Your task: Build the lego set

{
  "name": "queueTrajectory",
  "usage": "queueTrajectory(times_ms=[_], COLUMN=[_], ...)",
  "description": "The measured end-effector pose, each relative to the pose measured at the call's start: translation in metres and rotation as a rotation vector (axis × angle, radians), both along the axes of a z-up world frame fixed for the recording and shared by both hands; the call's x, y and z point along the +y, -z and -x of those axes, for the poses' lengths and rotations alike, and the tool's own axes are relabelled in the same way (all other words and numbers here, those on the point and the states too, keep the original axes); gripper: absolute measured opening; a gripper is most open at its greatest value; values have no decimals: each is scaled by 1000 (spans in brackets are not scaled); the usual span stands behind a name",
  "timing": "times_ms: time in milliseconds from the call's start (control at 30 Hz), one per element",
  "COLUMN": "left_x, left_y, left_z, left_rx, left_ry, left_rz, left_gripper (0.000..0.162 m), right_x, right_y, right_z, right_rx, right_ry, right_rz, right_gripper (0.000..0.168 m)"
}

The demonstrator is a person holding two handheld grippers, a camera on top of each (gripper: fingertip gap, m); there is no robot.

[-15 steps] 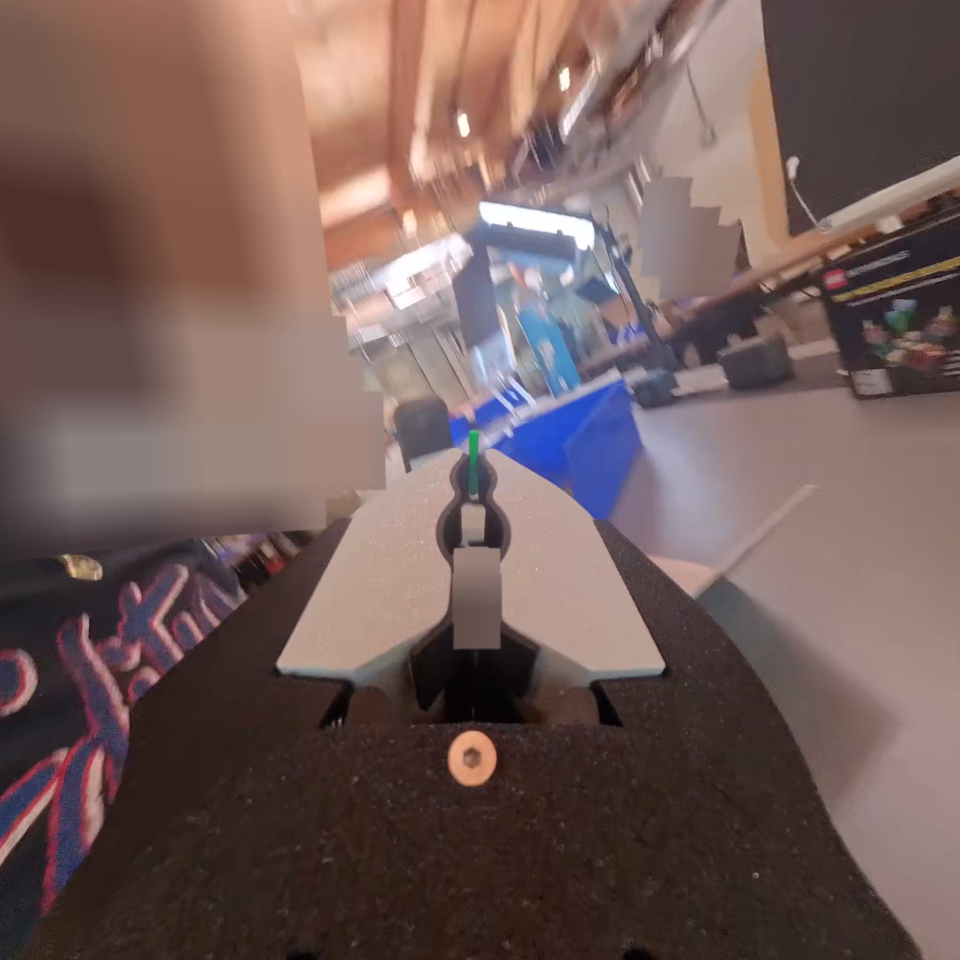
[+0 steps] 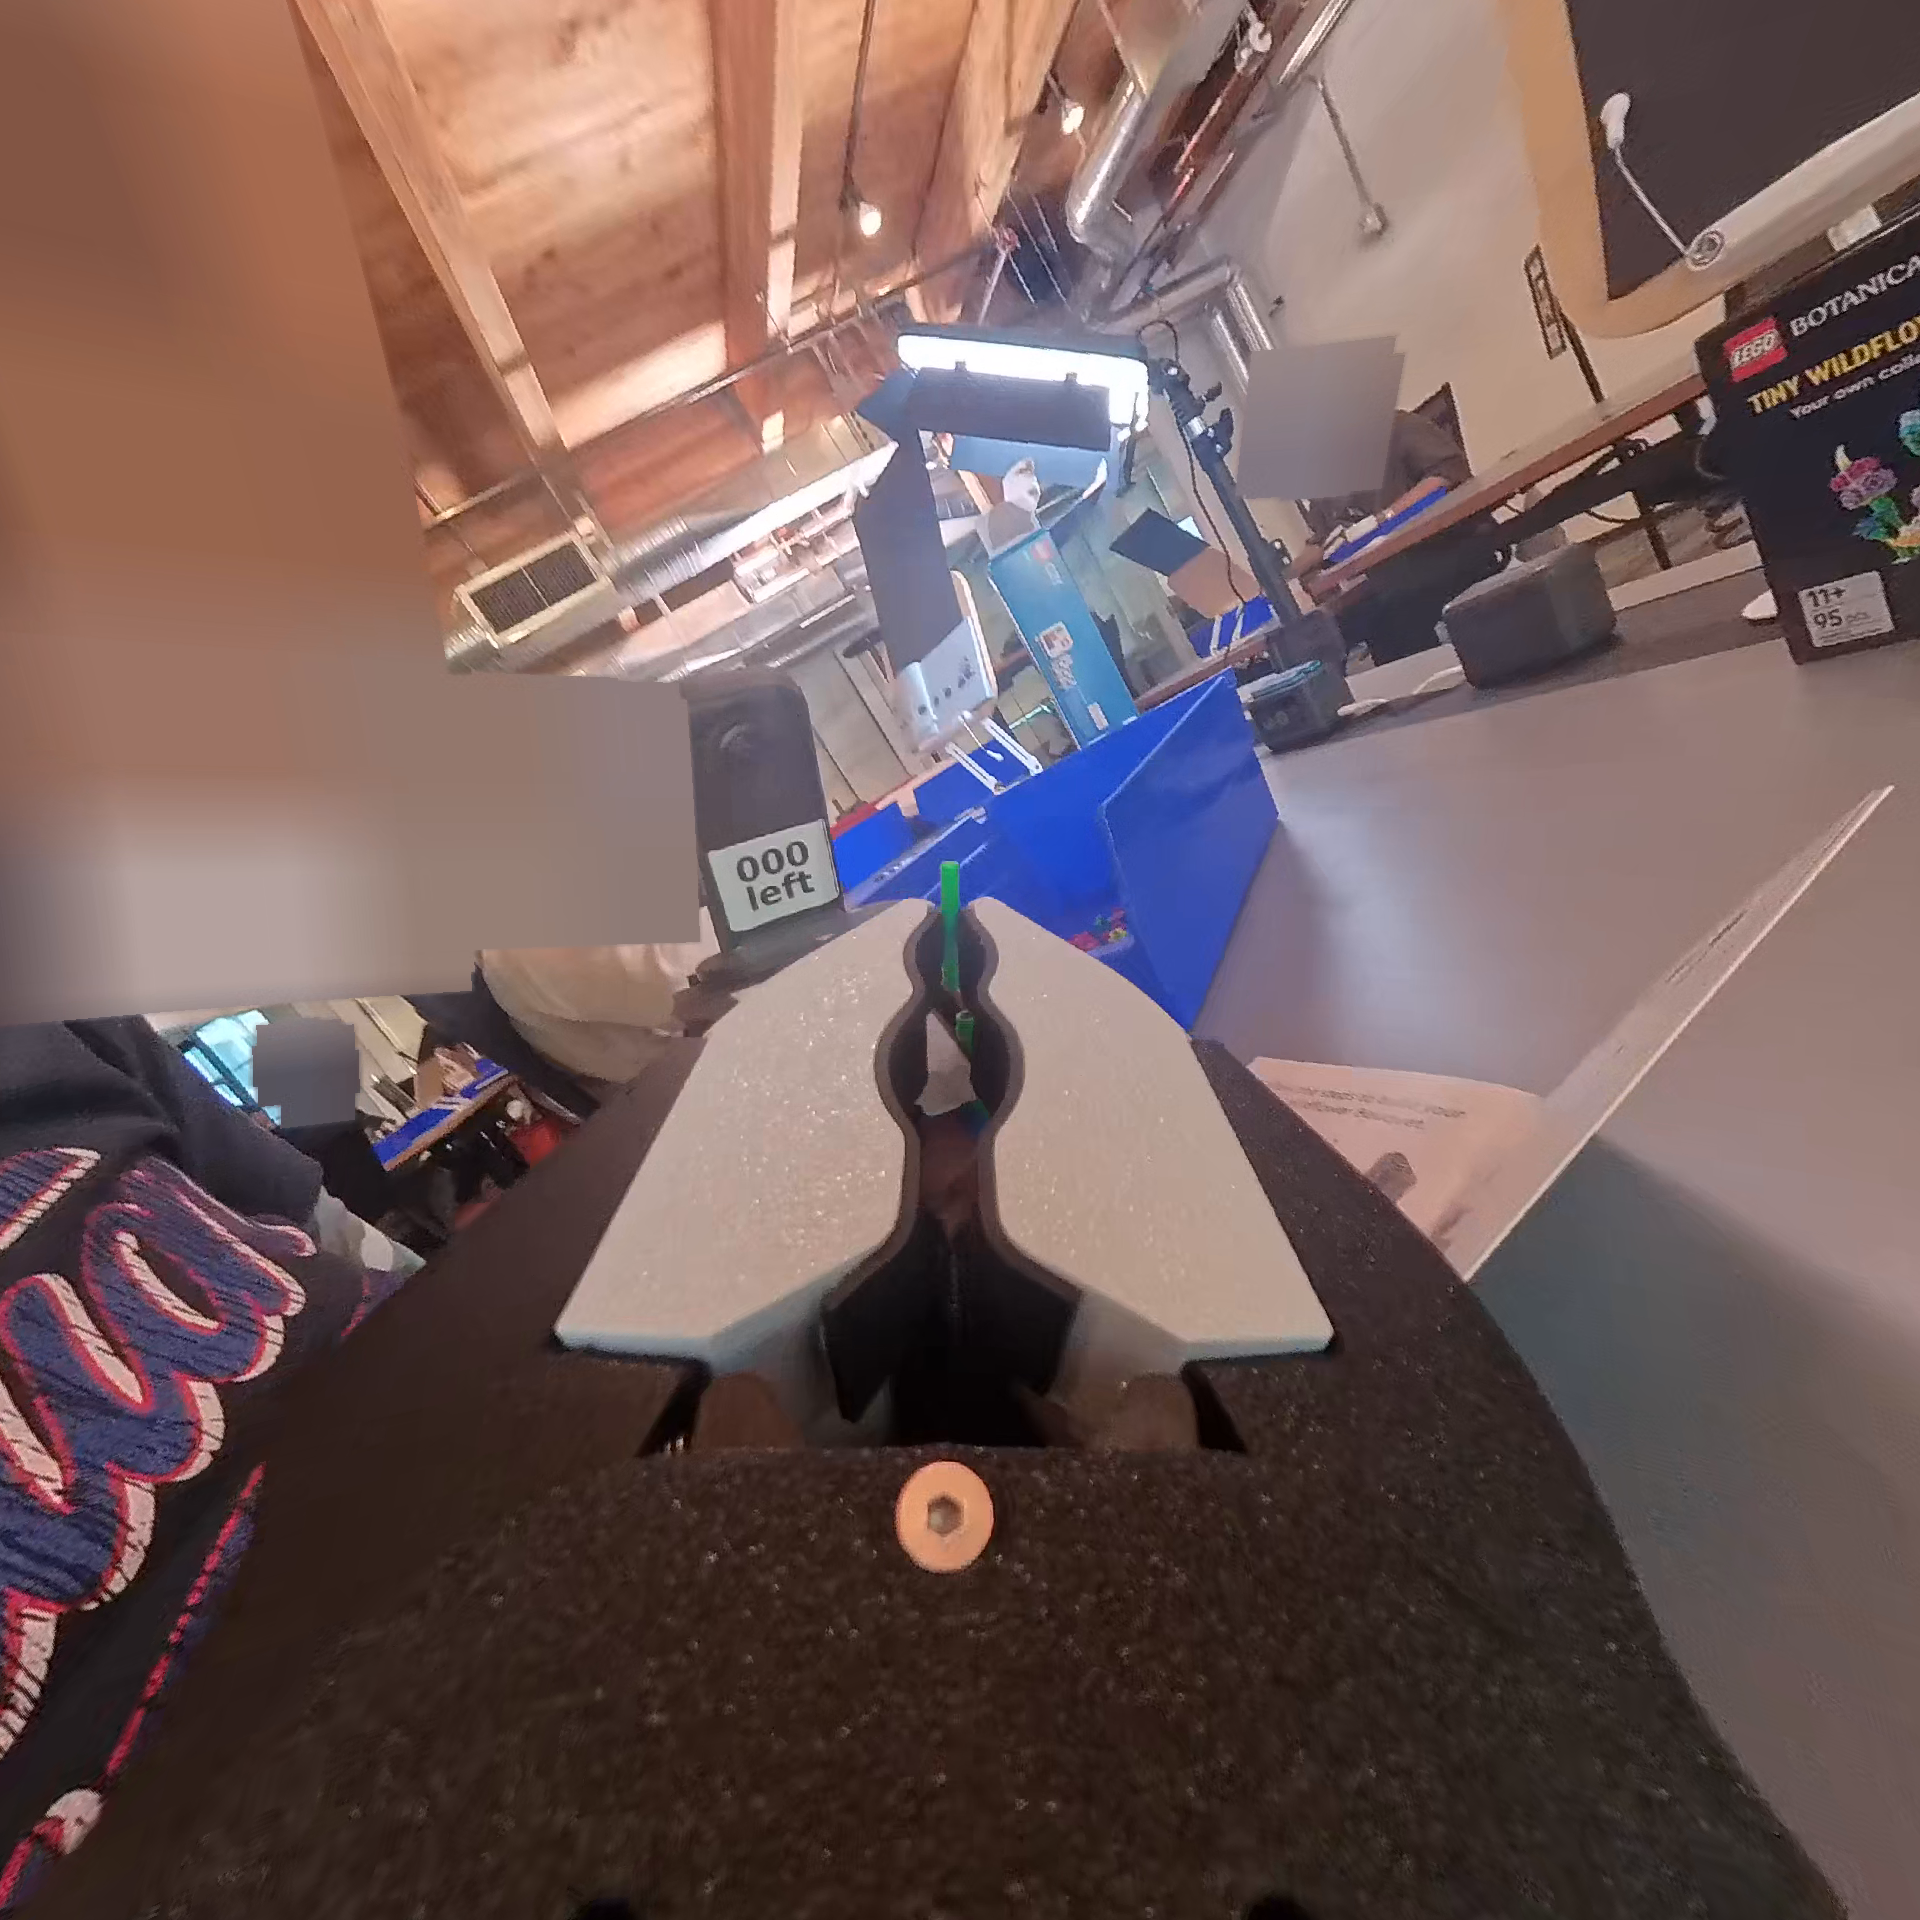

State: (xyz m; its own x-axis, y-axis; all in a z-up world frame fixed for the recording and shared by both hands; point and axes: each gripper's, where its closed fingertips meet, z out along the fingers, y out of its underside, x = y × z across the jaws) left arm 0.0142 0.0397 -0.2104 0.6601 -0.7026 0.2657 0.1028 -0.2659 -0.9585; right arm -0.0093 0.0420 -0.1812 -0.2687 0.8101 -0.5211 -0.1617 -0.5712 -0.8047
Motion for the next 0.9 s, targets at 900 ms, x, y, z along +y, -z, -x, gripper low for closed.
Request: queueTrajectory(times_ms=[900], left_x=[2], left_y=[11], left_z=[0], left_rx=[7], left_ry=[13], left_rz=[69], left_gripper=[2], right_x=[2], right_y=[19], right_z=[0], right_rx=[-181], right_ry=[42], right_rz=[-77], right_gripper=[3])
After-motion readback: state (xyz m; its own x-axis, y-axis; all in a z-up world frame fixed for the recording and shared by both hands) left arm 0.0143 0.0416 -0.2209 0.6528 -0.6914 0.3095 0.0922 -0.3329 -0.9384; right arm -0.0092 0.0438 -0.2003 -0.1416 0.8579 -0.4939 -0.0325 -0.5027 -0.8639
